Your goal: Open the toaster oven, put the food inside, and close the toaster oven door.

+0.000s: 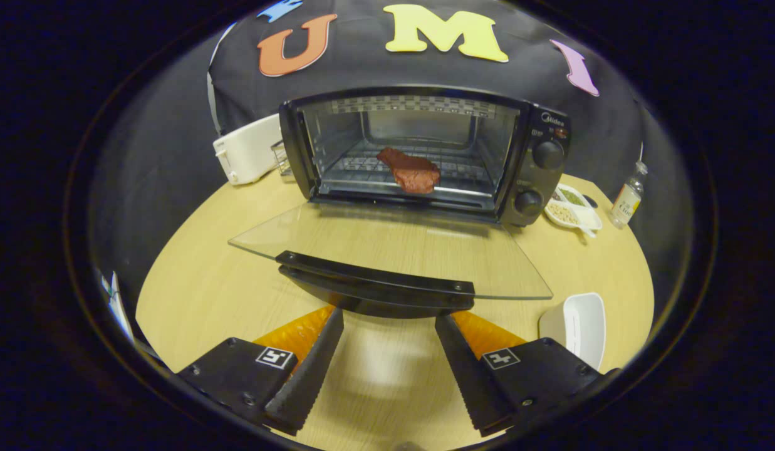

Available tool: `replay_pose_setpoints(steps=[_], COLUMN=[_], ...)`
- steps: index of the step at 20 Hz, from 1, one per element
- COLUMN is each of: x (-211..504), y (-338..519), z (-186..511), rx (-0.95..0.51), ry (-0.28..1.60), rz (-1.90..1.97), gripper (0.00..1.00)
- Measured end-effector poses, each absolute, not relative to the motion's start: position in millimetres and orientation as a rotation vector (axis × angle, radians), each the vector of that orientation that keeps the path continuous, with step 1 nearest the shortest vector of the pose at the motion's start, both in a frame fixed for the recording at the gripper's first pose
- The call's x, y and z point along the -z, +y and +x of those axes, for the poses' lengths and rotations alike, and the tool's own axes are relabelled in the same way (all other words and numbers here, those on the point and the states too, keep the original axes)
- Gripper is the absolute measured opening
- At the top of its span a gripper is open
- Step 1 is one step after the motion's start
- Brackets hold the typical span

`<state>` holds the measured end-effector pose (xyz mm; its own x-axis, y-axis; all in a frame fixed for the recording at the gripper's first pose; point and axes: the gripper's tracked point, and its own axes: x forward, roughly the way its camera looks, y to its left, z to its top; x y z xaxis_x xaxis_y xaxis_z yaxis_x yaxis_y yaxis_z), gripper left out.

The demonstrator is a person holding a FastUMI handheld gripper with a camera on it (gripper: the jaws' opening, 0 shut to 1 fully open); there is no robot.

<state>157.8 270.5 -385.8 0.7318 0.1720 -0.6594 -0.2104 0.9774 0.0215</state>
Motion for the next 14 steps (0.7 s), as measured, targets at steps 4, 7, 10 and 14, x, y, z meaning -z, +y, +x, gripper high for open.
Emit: replay_pose_setpoints(steps=[4,7,10,14], x=[339,311,295,290], y=[276,281,284,281], z=[190,218,231,223], rx=[-0.219,-0.215,-0.215,-0.218], ry=[0.647,0.584,0.548,0.548], rz=[-0.054,-0.048,-0.041,-0.021], gripper=[0.95,0.95,0.95,0.95])
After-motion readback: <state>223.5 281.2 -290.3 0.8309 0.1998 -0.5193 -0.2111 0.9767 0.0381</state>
